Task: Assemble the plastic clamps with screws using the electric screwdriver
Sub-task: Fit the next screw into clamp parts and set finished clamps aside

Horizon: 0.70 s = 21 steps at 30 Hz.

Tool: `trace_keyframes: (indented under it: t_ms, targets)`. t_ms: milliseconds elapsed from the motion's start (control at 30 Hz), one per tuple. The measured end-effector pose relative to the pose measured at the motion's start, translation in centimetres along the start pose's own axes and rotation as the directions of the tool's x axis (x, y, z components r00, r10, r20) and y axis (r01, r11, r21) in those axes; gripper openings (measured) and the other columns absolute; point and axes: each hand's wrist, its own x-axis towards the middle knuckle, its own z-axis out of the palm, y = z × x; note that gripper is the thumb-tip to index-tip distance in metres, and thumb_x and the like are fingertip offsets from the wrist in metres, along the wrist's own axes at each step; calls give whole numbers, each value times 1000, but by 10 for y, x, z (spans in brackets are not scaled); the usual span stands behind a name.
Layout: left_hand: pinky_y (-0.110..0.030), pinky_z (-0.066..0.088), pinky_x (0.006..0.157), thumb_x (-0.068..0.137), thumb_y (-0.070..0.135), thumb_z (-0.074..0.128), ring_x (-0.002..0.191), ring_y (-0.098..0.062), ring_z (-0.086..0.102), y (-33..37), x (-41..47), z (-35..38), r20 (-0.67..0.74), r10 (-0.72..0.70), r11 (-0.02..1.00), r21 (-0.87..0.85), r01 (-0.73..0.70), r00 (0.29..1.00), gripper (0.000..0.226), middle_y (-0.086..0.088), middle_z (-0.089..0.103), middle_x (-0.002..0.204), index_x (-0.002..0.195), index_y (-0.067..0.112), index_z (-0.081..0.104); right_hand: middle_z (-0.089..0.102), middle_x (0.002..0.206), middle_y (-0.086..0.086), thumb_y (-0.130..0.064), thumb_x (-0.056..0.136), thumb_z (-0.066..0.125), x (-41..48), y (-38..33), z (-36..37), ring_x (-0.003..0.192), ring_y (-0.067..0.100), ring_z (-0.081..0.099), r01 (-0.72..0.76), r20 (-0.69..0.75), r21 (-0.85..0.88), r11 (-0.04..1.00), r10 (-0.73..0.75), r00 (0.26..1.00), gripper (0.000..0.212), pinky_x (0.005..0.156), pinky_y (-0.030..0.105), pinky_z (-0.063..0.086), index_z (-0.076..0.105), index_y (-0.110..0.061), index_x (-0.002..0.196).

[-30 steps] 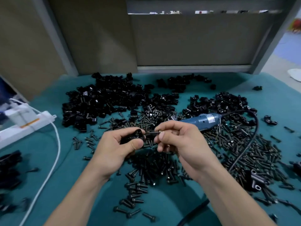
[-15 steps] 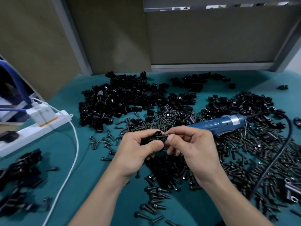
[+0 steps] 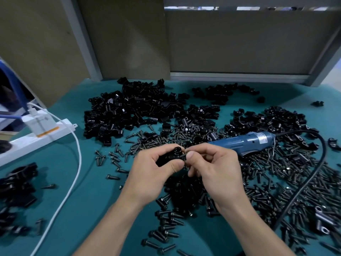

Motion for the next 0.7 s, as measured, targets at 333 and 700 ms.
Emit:
trace_keyframes:
  t_ms: [333, 700]
  targets:
    - [-6, 51, 77, 88, 17, 82, 93, 7, 72, 4, -5, 6, -22, 51, 983, 175, -47, 998, 46, 29, 76, 98, 103, 61, 73, 48, 48, -9, -37, 104, 54, -2, 0, -3, 46, 6, 40, 46, 96, -423, 905, -6, 995, 45, 45, 21, 32, 57, -17, 64]
    - [-6, 50, 82, 92, 29, 79, 100, 9, 70, 4, -7, 6, 33, 75, 972, 221, -81, 997, 40, 34, 73, 108, 115, 60, 69, 40, 48, -12, -37, 106, 52, -1, 2, -4, 47, 4, 35, 54, 113, -288, 956, -23, 993, 52, 46, 21, 28, 49, -18, 58]
